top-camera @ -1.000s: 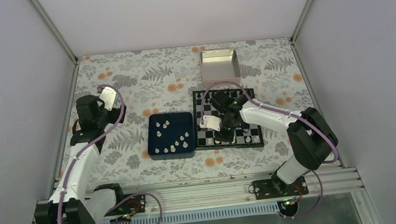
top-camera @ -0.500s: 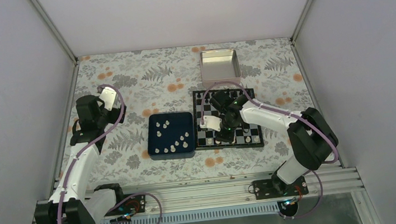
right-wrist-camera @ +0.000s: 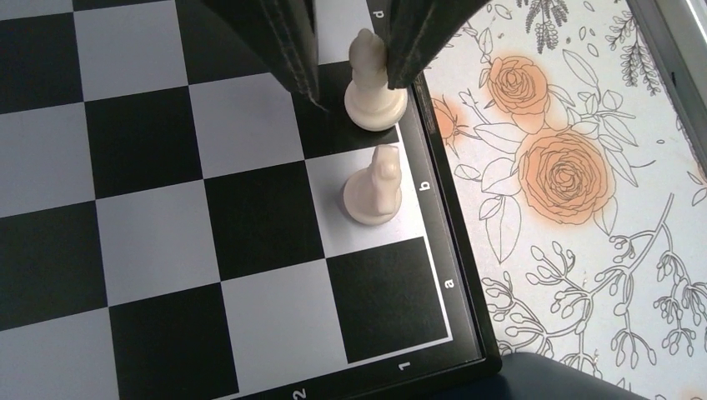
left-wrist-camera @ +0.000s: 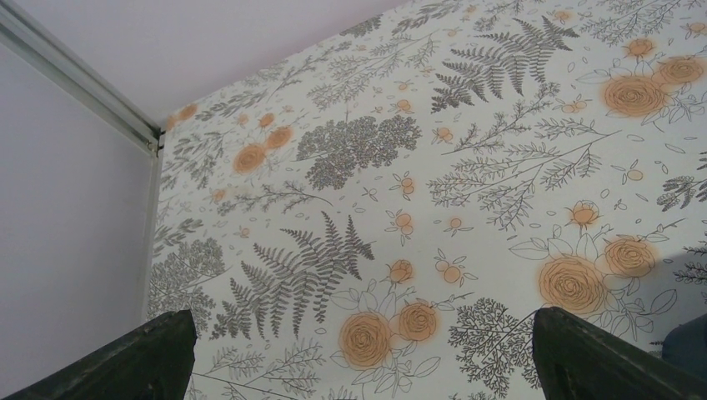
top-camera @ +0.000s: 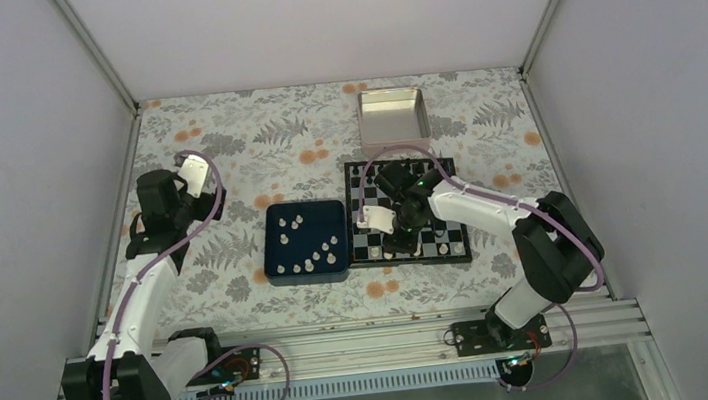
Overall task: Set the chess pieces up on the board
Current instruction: Place the chess piece on the chessboard, then pick up the chess piece from the storage box.
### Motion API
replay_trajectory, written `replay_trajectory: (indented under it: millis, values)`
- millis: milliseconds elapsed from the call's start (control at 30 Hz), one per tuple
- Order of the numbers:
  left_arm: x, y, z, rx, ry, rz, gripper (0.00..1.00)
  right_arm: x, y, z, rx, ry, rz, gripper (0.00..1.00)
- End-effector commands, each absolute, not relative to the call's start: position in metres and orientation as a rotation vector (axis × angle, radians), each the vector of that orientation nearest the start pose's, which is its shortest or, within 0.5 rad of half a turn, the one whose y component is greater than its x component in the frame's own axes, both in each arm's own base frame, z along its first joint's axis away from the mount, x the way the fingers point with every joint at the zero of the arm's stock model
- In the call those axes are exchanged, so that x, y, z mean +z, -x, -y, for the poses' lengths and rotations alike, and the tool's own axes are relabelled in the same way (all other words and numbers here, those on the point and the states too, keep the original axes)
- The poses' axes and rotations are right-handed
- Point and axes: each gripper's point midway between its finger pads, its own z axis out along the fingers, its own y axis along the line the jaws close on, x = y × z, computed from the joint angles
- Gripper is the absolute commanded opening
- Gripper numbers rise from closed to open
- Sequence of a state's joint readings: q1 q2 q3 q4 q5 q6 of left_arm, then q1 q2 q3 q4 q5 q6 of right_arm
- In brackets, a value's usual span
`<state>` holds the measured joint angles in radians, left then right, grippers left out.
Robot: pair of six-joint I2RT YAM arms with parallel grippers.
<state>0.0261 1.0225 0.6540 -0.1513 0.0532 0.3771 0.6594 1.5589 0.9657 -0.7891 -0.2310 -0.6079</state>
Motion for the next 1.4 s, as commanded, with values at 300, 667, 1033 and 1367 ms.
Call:
replay_trajectory:
  millis: [300,667,1033,1367]
  values:
    - [0.189,-0.347,-0.003,0.197,-0.376,-2.043,1.00,0.092,-0.226,-0.217,0.305,1.705,-2.285,0.30]
    - [0.188,-0.347,-0.003,0.195,-0.379,-2.043,1.00,0.081,-0.213,-0.215,0.359,1.736,-2.330,0.29]
    - [0.188,-0.347,-0.003,0.197,-0.378,-2.044,1.00,0.067,-0.210,-0.228,0.402,1.757,-2.324,0.32]
    - [0.189,-0.346,-0.004,0.201,-0.372,-2.040,1.00,0.112,-0.245,-0.271,0.329,1.803,-2.175,0.38]
